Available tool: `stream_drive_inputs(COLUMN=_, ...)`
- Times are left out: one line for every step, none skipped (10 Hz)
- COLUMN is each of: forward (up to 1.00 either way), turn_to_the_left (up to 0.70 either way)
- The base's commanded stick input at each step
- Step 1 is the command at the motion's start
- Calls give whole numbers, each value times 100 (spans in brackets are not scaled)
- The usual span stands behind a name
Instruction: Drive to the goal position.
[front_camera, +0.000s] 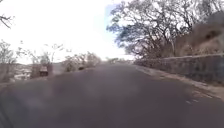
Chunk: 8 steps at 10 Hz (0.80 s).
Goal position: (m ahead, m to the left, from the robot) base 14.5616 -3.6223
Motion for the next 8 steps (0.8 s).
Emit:
stream_drive_inputs(forward=70, turn_to_the_left=0)
stream_drive_inputs(forward=70, turn_to_the_left=0)
stream_drive_inputs(forward=70, turn_to_the_left=0)
stream_drive_inputs(forward=70, turn_to_the_left=0)
stream_drive_inputs(forward=70, turn_to_the_left=0)
stream_drive_inputs(forward=70, turn_to_the_left=0)
stream_drive_inputs(forward=70, turn_to_the_left=0)
stream_drive_inputs(forward=70, turn_to_the_left=0)
